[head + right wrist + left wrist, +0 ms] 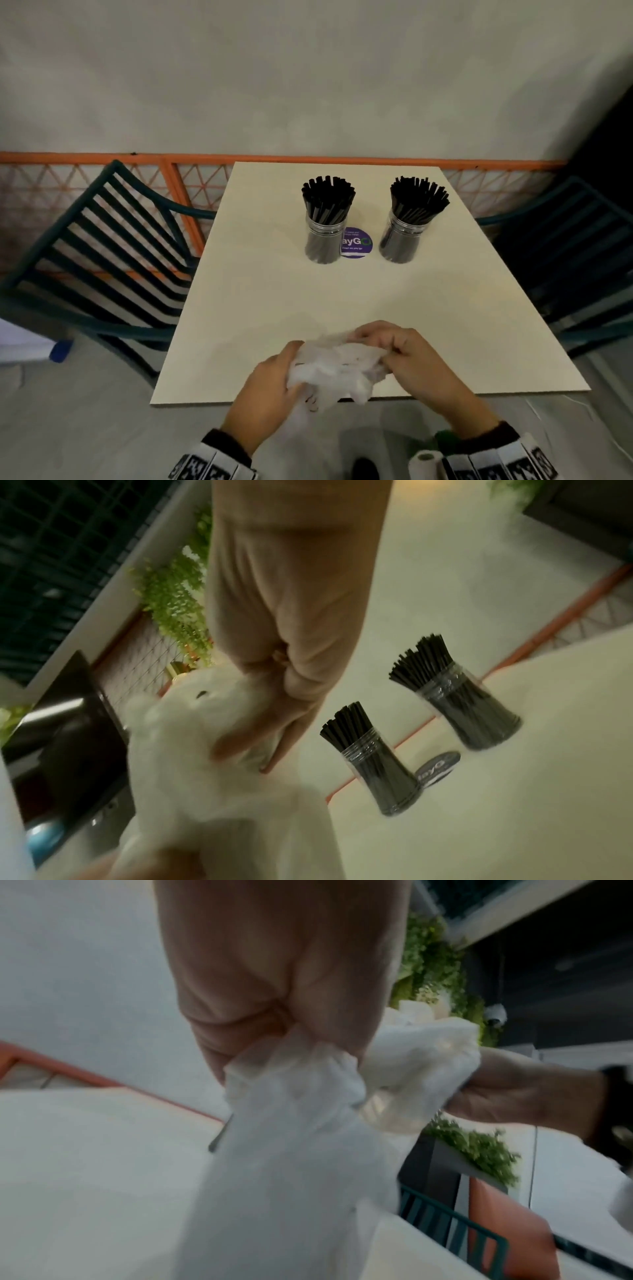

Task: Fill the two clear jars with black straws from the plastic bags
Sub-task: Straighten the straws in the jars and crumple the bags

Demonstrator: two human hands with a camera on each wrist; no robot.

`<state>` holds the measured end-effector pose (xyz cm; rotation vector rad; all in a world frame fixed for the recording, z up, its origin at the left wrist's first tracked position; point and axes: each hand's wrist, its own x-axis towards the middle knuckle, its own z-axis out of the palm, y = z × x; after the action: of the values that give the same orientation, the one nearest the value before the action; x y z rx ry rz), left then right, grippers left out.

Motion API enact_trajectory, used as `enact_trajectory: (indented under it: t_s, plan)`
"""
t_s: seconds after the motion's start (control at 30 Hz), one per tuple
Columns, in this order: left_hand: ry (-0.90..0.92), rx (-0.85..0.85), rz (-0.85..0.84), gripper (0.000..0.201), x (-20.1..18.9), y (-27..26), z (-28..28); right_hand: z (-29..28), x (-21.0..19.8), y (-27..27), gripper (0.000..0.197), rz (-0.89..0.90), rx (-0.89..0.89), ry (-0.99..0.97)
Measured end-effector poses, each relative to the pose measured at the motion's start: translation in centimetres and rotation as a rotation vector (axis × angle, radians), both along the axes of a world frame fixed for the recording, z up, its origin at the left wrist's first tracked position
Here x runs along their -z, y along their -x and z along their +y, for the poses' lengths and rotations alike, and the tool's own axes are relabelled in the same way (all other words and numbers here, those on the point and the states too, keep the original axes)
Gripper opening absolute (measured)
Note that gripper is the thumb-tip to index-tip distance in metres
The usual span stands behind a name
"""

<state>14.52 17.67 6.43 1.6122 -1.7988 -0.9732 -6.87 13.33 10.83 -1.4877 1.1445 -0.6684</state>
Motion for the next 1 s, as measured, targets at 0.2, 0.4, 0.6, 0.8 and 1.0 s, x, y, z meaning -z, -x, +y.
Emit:
enact_trajectory:
  t_s: [0.2, 0.4, 0.6, 0.8, 1.0]
  plan:
    - [-0.106, -0.038, 0.46, 0.045, 0.2, 1.2, 0.1, 5.0, 0.3, 1.2, 0.043, 0.079, -0.136, -0.057]
    - [-0.31, 0.04, 0.793, 0.032, -0.1, 3.9, 0.5, 5.8, 3.3, 1.6, 0.065, 0.031, 0.279, -0.146]
    - [-0.313, 0.18, 0.772, 0.035, -0.7, 6.6, 0.0, 7.4, 2.4, 4.4, 0.056, -0.371, 0.231, -0.299]
    - [-0.255, 0.317, 0.078, 0.045, 1.6, 9.7, -0.4, 8.4, 6.7, 10.3, 0.039, 0.091, 0.647, -0.117]
    - [-0.603, 0.353, 0.196, 0.09, 4.4, 18.2, 1.4, 10.4, 10.4, 12.7, 0.054, 0.307, 0.636, -0.029]
